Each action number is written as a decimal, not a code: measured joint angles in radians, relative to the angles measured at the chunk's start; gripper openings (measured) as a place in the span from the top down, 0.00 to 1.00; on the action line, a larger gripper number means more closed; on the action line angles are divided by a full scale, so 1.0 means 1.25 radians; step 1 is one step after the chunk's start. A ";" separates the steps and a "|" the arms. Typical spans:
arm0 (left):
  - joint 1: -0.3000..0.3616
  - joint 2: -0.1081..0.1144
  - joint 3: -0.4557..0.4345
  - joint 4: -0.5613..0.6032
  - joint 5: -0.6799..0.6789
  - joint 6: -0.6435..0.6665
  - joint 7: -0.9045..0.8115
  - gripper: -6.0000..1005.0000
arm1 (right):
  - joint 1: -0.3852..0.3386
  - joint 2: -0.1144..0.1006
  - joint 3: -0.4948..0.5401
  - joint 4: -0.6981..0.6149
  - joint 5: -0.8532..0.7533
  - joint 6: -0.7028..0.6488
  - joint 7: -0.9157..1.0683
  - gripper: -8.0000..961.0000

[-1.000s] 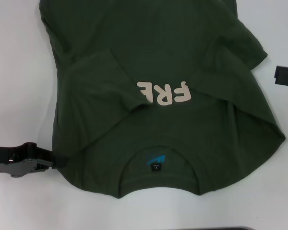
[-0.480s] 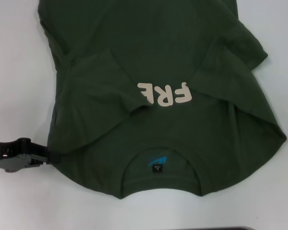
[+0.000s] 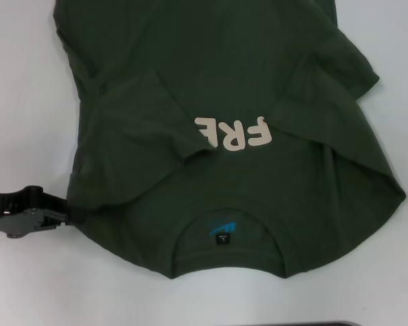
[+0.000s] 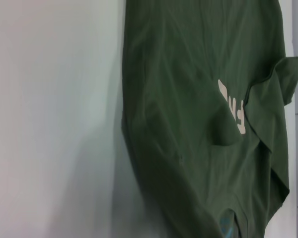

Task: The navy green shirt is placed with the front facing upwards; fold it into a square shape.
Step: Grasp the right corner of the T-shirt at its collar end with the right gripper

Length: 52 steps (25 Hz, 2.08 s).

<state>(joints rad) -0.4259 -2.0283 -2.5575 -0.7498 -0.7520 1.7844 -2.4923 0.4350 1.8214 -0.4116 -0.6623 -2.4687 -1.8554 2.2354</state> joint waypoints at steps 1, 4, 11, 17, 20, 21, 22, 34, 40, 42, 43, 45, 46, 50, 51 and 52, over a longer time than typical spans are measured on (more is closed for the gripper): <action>-0.001 0.001 -0.001 0.001 0.000 -0.001 -0.002 0.95 | 0.001 0.000 -0.006 0.007 0.000 0.008 0.004 0.04; -0.002 0.005 -0.002 0.002 -0.001 -0.001 -0.004 0.95 | 0.003 0.001 -0.020 0.021 -0.001 0.019 0.010 0.04; -0.010 0.005 -0.006 0.002 -0.001 -0.001 -0.005 0.95 | 0.007 0.013 -0.041 0.035 -0.007 0.059 0.031 0.04; -0.014 0.005 -0.010 0.002 -0.001 0.003 -0.006 0.95 | 0.023 0.020 -0.054 0.077 -0.023 0.104 0.038 0.04; -0.014 0.005 -0.010 0.000 -0.001 0.003 -0.006 0.95 | 0.030 0.024 -0.059 0.085 -0.026 0.119 0.038 0.04; -0.014 0.005 -0.010 0.000 -0.001 0.003 -0.006 0.95 | 0.033 0.025 -0.059 0.088 -0.026 0.122 0.039 0.04; -0.014 0.005 -0.010 0.000 -0.001 0.002 -0.006 0.95 | 0.036 0.026 -0.059 0.091 -0.026 0.125 0.039 0.04; -0.016 0.005 -0.010 0.002 -0.001 -0.004 -0.007 0.95 | 0.054 0.034 -0.062 0.109 -0.028 0.149 0.048 0.04; -0.025 0.005 -0.011 0.003 -0.001 -0.007 -0.007 0.95 | 0.064 0.034 -0.062 0.126 -0.028 0.163 0.050 0.04; -0.028 0.005 -0.011 0.003 -0.001 -0.007 -0.010 0.95 | 0.067 0.034 -0.062 0.126 -0.028 0.164 0.055 0.04; -0.029 0.005 -0.011 0.003 -0.001 -0.007 -0.011 0.95 | 0.067 0.034 -0.062 0.125 -0.028 0.165 0.058 0.04; -0.031 0.005 -0.011 0.003 -0.001 -0.007 -0.012 0.95 | 0.068 0.034 -0.062 0.121 -0.028 0.167 0.063 0.06; -0.032 0.005 -0.011 0.003 -0.001 -0.007 -0.013 0.95 | 0.068 0.034 -0.062 0.118 -0.028 0.167 0.062 0.09; -0.035 0.005 -0.011 0.003 -0.001 -0.008 -0.014 0.95 | 0.074 0.034 -0.072 0.115 -0.030 0.165 0.055 0.19; -0.036 0.005 -0.011 0.003 -0.001 -0.008 -0.014 0.95 | 0.076 0.034 -0.078 0.114 -0.031 0.165 0.055 0.24; -0.036 0.005 -0.015 0.004 -0.001 -0.008 -0.015 0.95 | 0.078 0.034 -0.084 0.114 -0.031 0.167 0.057 0.28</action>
<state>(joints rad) -0.4709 -2.0217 -2.5759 -0.7454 -0.7536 1.7747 -2.5105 0.5323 1.8637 -0.5163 -0.5195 -2.5076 -1.6468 2.3064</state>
